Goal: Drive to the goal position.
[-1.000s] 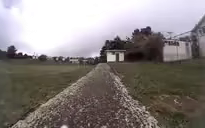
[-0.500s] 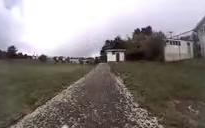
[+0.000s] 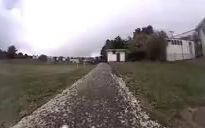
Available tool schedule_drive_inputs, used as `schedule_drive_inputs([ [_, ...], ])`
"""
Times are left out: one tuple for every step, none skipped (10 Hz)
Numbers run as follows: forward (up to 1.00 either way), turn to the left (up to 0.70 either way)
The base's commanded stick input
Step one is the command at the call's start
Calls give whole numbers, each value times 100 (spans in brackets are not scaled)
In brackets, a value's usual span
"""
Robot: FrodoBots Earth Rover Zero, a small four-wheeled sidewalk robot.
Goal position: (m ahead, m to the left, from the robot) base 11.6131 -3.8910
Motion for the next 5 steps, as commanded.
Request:
schedule_drive_inputs([
  [70,0],
  [70,0],
  [70,0],
  [70,0],
  [70,0],
])
